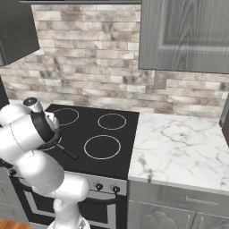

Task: Pick the croissant and place it on the pan. Then turn on the stove to warm the croissant.

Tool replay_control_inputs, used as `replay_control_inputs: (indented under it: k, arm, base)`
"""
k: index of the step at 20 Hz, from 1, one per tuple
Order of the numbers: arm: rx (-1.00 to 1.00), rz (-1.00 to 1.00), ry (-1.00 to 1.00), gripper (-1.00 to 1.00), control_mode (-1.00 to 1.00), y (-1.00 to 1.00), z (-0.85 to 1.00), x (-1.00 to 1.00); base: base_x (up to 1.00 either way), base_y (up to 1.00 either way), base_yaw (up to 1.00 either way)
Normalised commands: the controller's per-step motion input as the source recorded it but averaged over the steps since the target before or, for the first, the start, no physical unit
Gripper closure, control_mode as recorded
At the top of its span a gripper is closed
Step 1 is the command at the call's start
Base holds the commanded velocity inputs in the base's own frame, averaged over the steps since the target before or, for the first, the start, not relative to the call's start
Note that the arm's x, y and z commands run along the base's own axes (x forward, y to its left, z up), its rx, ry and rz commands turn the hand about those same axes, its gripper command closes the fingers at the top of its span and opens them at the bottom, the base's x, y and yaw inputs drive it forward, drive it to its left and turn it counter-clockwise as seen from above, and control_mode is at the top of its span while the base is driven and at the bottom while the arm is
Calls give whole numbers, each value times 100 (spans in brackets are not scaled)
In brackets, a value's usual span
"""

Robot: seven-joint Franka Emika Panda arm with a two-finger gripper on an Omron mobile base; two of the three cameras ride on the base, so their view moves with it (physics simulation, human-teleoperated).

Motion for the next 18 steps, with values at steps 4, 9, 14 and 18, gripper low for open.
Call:
replay_control_inputs:
  k: [4,9,14,18]
  arm:
    - [0,0,0,100,-100,0,-7,20]
    - [0,0,1,100,-100,0,-20,21]
    - [0,0,0,100,-100,0,-18,19]
    - [0,0,0,100,-100,1,-13,12]
  base:
    - [0,0,0]
    - [0,0,0]
    - [0,0,0]
    - [0,0,0]
